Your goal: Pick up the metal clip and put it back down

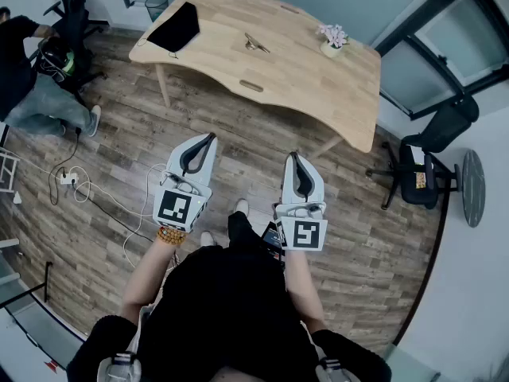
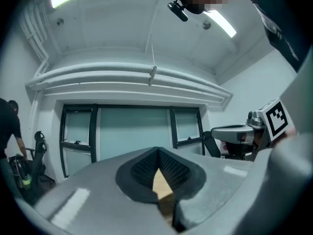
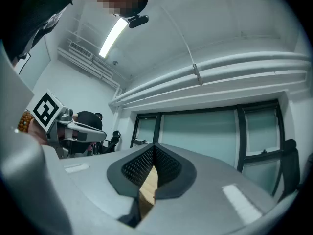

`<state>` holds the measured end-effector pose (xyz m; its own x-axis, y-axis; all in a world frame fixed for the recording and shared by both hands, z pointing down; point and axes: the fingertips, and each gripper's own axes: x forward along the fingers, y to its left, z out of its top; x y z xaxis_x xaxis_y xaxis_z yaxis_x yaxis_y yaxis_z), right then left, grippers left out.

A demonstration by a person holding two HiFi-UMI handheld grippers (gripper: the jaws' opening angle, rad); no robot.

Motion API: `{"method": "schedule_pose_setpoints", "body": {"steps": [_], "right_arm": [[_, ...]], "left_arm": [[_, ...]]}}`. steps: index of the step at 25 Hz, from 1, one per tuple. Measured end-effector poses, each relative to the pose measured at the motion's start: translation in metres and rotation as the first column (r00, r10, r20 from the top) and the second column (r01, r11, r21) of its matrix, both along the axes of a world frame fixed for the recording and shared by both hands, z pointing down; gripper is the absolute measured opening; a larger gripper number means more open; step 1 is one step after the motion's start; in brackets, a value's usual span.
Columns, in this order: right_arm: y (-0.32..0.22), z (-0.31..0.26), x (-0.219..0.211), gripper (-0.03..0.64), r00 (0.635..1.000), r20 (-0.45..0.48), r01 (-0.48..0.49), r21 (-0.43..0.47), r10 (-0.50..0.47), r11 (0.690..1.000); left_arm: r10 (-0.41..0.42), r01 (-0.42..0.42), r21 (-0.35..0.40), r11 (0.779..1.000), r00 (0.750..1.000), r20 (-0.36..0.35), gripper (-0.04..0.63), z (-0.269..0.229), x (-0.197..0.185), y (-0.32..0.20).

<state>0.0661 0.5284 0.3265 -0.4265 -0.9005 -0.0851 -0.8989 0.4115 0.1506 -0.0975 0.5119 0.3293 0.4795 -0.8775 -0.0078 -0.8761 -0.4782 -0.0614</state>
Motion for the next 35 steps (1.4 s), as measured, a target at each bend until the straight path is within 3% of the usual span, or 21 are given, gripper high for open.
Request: {"method": "schedule_pose_setpoints", "body": {"steps": [4,9,16,28,35], "right_arm": [[-0.046,0.000,0.025,0.020,0.999,0.036,0.004,-0.013,-0.003,1.000],[-0.097,0.010,0.042,0.023,0.995,0.053,0.082,-0.048,-0.080,0.995],[-0.174,0.029,0.048,0.023,0.994,0.046,0.101,-0.104,-0.097,0.989],[-0.317,0.039,0.021,0.024,0.999,-0.028,-0.029,-0.162,0.025,0.986],[-0.378,0.055,0.034,0.023,0.995,-0.036,-0.103,-0.219,0.097,0.970]], "left_arm": [[-0.012,0.012,-0.018,1.000,1.000,0.014,0.000,0.008,0.022,-0.039],[-0.040,0.041,-0.033,0.999,0.999,0.019,0.011,0.011,0.041,-0.082],[-0.043,0.046,-0.080,0.996,0.998,0.041,0.028,0.035,0.035,-0.150],[0.052,-0.050,-0.165,0.985,0.999,0.007,0.096,0.082,-0.002,-0.316],[0.117,-0.100,-0.238,0.966,0.992,0.055,0.147,0.119,0.006,-0.393]]}}
